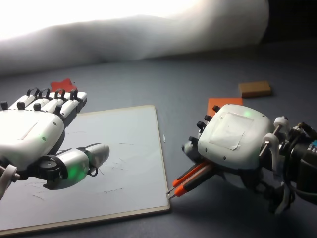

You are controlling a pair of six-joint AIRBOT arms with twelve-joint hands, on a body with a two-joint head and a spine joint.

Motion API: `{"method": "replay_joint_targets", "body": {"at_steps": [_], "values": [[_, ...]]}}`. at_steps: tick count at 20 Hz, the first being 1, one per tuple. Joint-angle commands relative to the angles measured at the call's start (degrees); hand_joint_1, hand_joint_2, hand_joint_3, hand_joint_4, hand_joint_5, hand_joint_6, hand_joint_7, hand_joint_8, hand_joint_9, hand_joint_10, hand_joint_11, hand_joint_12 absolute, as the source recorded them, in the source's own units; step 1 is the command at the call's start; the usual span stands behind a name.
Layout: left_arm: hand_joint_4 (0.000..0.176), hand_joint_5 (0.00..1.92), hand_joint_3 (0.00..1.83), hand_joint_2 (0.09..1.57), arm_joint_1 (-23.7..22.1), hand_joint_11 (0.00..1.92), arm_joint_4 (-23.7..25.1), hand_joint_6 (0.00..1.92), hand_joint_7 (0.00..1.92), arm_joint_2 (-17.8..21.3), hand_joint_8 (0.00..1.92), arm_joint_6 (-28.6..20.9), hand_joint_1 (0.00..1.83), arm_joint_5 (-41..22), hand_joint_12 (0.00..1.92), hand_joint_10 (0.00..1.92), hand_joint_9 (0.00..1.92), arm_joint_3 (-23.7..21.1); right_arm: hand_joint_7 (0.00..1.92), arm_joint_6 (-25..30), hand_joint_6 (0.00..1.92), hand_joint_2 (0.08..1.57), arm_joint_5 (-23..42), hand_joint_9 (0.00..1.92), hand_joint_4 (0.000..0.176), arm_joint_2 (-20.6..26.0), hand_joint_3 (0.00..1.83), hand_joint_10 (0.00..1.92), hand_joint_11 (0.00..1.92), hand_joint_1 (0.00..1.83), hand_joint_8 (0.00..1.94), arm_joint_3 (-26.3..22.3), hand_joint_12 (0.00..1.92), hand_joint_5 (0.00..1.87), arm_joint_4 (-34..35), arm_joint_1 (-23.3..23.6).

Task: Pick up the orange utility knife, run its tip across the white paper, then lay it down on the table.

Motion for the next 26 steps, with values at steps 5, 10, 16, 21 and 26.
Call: {"method": "replay_joint_targets", "body": {"at_steps": [5,10,16,21,26], "values": [[0.000,0.02,0.00,1.31,-0.5,0.00,3.2,0.00,0.09,0.0,0.00,-0.1,0.00,-5.2,0.44,0.00,0.09,0.2,0.30,-0.5,1.19,1.23,5.9,0.28,0.000,1.2,0.00,1.55,0.33,1.09,1.13,-1.4,1.92,0.32,-1.1,0.6],[0.000,0.03,0.00,1.30,-0.5,0.00,3.1,0.01,0.09,0.0,0.00,-0.2,0.00,-5.2,0.48,0.00,0.10,0.1,0.22,-1.2,0.26,1.14,5.9,0.06,0.000,3.0,0.00,0.66,0.00,0.84,0.10,-3.6,1.36,0.06,-1.1,0.8],[0.000,0.03,0.00,1.31,-0.5,0.00,3.2,0.00,0.09,0.0,0.01,0.0,0.00,-5.1,0.50,0.00,0.11,-0.1,0.00,-1.9,0.00,1.04,6.3,0.00,0.000,5.3,0.00,0.04,0.00,0.72,0.00,-6.3,0.38,0.00,-1.1,0.5],[0.005,0.09,0.00,1.30,-0.8,0.00,3.2,0.01,0.22,0.0,0.02,-0.1,0.04,-4.0,0.65,0.03,0.20,-0.3,0.13,1.0,0.02,1.12,4.3,0.12,0.000,9.9,0.02,0.05,0.00,0.02,0.02,-10.6,0.54,0.07,-1.1,1.2],[0.000,0.67,0.00,1.27,-1.6,0.14,3.8,0.12,0.77,-0.2,0.34,-1.2,0.22,-1.0,1.58,0.84,0.55,-1.0,0.76,5.5,0.35,1.19,-2.9,0.49,0.000,18.4,0.00,1.06,0.09,0.01,0.40,-17.7,1.76,0.65,-0.8,1.7]]}}
